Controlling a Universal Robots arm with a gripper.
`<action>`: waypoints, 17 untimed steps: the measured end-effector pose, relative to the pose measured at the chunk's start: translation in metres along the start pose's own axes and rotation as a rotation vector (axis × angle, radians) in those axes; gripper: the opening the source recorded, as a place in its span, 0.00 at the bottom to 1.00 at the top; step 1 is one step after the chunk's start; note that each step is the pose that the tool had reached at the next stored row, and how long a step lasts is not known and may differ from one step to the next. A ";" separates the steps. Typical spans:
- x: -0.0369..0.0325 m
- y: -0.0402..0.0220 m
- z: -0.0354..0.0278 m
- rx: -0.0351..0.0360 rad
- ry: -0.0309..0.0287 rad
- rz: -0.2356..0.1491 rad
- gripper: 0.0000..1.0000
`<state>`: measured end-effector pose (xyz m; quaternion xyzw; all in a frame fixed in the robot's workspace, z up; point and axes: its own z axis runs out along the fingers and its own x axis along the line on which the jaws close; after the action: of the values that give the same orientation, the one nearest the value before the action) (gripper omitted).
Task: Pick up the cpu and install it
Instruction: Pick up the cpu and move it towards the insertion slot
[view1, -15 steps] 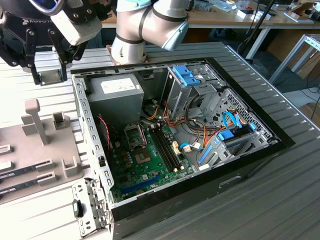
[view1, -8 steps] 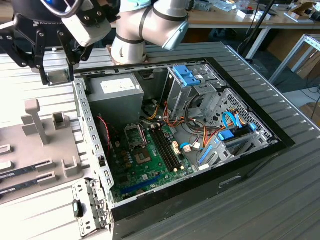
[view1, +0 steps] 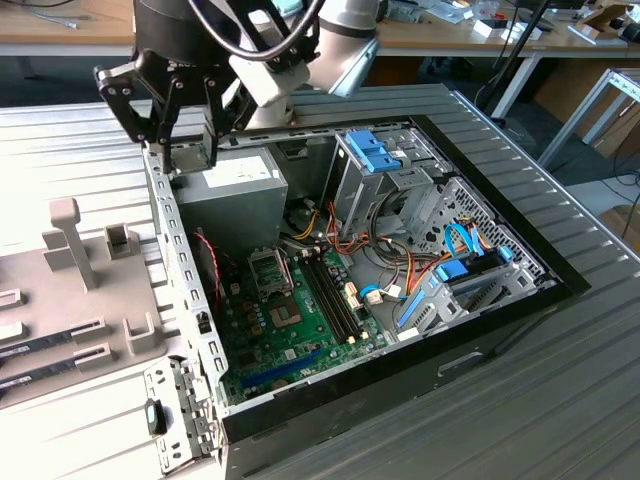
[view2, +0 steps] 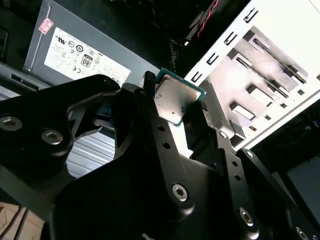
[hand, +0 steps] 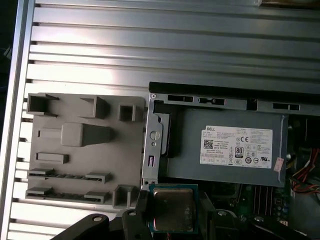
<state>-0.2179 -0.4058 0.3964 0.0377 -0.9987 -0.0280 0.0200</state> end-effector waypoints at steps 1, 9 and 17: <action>-0.0018 -0.0002 0.0004 0.0000 0.0000 0.000 0.47; -0.0152 -0.0019 0.0031 0.0000 0.0000 0.000 0.47; -0.0281 -0.0038 0.0061 0.0000 0.0000 0.000 0.47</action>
<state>-0.1898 -0.4071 0.3890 0.0377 -0.9987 -0.0280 0.0199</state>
